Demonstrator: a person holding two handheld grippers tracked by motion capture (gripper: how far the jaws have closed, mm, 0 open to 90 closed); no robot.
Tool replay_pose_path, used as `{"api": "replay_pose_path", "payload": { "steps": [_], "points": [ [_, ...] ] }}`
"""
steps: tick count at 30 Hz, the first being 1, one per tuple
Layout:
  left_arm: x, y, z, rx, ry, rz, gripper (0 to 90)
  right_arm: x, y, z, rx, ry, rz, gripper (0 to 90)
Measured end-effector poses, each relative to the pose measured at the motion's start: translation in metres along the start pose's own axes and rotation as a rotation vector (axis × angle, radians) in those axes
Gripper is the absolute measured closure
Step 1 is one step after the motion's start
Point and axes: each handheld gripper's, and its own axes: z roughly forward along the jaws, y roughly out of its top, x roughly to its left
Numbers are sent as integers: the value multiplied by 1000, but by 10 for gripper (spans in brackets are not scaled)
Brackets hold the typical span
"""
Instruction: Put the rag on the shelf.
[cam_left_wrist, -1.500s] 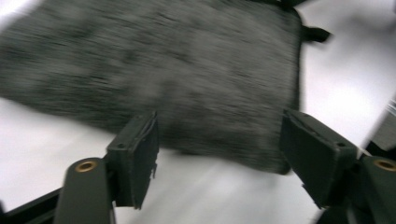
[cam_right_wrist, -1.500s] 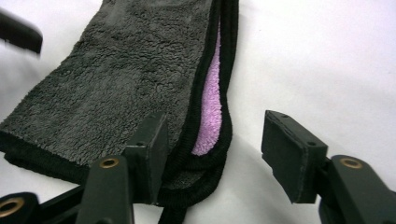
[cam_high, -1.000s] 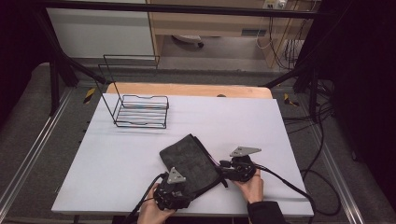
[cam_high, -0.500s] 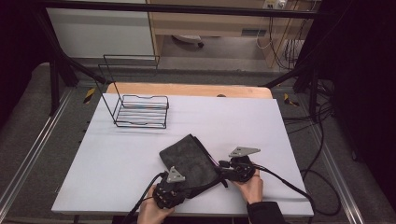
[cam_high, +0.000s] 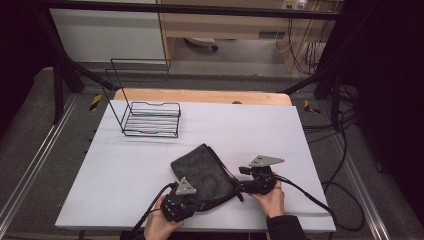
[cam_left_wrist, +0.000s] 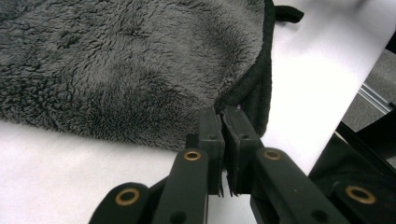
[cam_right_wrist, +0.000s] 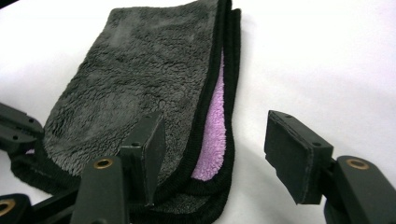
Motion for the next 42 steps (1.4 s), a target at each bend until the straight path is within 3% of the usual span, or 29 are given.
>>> {"api": "replay_pose_path", "payload": {
  "steps": [10, 14, 19, 22, 25, 28, 34, 42],
  "points": [
    [3, -1, -3, -10, -15, -23, 838, 1, -6, 10, 65, 32, -27, 578],
    [-2, 0, 0, -26, -40, -33, 610, 1, -7, 13, 78, 35, -17, 631],
    [-9, 0, 9, -25, -17, -14, 524, 1, -7, 13, 78, 31, -29, 645],
    [-14, -1, 12, -32, 46, 11, 603, 2, -6, 12, 75, 11, -42, 638],
    [-14, -1, 13, -33, 67, 8, 692, 4, -5, 11, 61, 2, -48, 630],
    [-11, 1, 11, -20, 61, 5, 810, 5, -3, 9, 44, 1, -43, 602],
    [-10, 1, 8, -13, 65, 33, 842, 4, -1, 4, 28, -14, -44, 540],
    [1, -2, -7, 13, 37, 58, 849, -1, 1, -3, -8, -46, -20, 363]
  ]
}}
